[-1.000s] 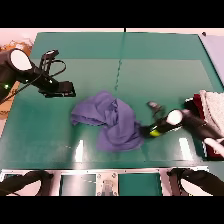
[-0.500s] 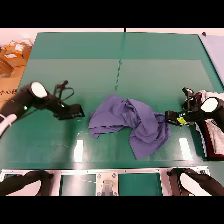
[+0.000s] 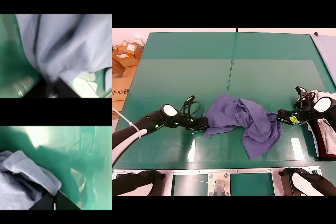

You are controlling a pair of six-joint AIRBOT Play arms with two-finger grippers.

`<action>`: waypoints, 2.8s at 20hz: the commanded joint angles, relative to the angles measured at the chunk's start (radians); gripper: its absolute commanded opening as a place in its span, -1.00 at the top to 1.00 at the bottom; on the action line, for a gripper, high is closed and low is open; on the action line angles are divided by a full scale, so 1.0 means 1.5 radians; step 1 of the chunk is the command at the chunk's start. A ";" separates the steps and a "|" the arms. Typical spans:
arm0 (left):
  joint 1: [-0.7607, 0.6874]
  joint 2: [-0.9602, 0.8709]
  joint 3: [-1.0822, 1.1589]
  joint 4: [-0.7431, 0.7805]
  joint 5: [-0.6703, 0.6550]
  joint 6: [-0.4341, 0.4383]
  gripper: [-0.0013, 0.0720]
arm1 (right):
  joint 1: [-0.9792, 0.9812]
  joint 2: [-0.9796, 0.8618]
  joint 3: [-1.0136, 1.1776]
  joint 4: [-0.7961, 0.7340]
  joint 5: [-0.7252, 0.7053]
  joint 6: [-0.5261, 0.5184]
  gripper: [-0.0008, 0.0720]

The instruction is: Fold the shirts.

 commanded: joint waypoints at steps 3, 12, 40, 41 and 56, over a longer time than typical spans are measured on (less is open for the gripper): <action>0.018 0.010 0.088 0.203 -0.079 -0.067 0.90 | -0.010 0.000 0.012 -0.057 -0.002 -0.001 0.95; 0.223 0.164 0.287 0.445 -0.273 -0.130 0.90 | -0.084 0.001 0.131 -0.019 -0.001 0.001 0.95; 0.229 0.209 0.104 0.393 -0.230 0.009 -0.82 | -0.059 0.056 -0.061 0.247 -0.072 -0.156 0.94; 0.229 0.209 0.121 0.417 -0.218 -0.006 -0.82 | -0.059 0.054 -0.061 0.247 -0.072 -0.159 0.94; 0.277 0.002 0.128 0.295 -0.256 0.051 -0.62 | -0.059 0.054 -0.061 0.247 -0.079 -0.191 0.94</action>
